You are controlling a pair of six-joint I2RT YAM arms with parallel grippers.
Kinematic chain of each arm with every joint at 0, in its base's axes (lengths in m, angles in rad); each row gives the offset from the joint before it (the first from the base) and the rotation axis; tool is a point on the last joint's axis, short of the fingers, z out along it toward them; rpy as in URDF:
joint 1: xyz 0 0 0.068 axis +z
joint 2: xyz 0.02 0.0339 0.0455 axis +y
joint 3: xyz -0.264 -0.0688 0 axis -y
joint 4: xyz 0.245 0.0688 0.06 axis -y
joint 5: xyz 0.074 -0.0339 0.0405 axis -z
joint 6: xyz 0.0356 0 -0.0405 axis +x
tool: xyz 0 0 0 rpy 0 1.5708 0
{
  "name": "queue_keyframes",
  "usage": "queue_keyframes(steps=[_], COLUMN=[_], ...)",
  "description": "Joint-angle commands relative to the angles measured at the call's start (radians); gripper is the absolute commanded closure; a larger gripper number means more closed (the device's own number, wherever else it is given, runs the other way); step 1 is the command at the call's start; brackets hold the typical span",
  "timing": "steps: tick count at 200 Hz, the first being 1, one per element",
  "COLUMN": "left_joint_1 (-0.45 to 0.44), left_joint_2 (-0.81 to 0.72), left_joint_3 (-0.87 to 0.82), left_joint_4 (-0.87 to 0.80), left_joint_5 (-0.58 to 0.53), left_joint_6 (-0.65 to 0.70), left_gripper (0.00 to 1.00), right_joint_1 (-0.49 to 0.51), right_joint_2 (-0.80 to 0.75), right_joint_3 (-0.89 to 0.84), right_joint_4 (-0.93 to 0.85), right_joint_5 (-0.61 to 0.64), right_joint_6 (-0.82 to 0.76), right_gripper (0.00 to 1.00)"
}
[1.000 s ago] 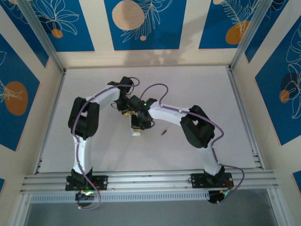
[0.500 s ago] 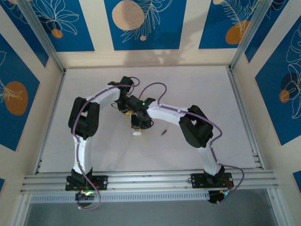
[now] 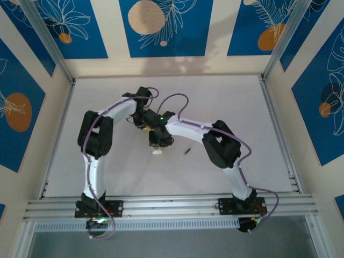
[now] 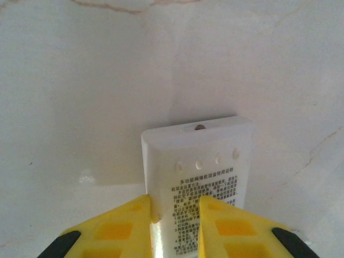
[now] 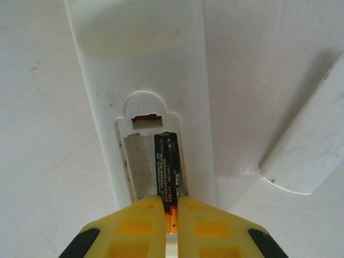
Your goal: Load the batteries into the remote control
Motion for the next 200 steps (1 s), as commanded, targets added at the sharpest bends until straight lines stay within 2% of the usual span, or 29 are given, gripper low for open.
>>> queue_keyframes(steps=[1,50,200], left_joint_1=[-0.051,-0.05,-0.051], left_joint_2=[0.069,0.067,0.069], left_joint_3=[-0.013,-0.01,-0.01], left_joint_4=[-0.008,-0.009,-0.005], left_joint_5=[0.04,0.044,0.057], left_joint_6=[-0.003,-0.004,-0.005], left_gripper=[0.78,0.79,0.79], right_joint_1=[0.012,0.0,-0.035], right_joint_2=[0.123,0.058,0.023], right_joint_3=[-0.041,-0.094,-0.006], right_joint_4=[0.094,0.102,0.026], right_joint_5=[0.184,0.201,0.219], right_joint_6=[-0.068,-0.035,-0.095], right_gripper=[0.9,0.82,0.78])
